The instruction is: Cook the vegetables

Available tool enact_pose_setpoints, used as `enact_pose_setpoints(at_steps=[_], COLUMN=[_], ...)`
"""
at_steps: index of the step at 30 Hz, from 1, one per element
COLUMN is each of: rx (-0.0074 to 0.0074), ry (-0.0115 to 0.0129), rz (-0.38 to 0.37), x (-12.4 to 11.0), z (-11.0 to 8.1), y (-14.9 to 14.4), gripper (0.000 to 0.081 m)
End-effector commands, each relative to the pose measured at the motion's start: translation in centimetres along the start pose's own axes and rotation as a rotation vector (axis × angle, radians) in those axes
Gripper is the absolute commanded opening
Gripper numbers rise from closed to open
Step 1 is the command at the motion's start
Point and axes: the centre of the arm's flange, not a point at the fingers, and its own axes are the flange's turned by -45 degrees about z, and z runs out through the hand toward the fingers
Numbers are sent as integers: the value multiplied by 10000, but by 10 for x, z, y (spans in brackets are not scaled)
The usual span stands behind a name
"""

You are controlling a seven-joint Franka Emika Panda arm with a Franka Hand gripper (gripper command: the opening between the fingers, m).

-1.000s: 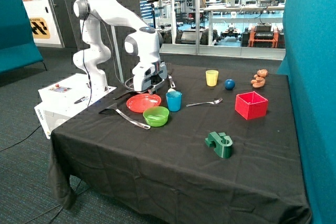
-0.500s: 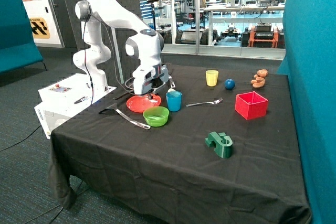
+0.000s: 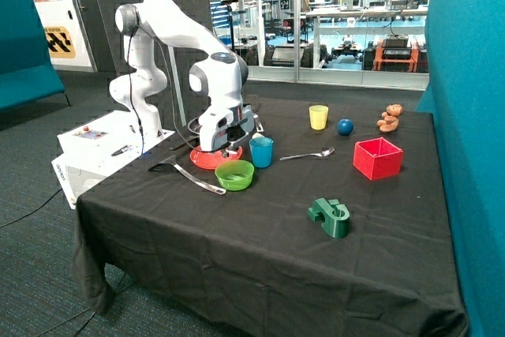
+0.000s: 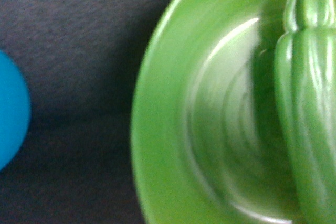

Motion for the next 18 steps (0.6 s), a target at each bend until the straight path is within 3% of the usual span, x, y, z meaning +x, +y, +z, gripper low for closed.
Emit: enact_pose_setpoints(at_steps=[1,18], rx=[-4,-4], ry=[67,67], rz=[155,81], x=[11,17], z=[15,42], y=[14,19], gripper=[412,395])
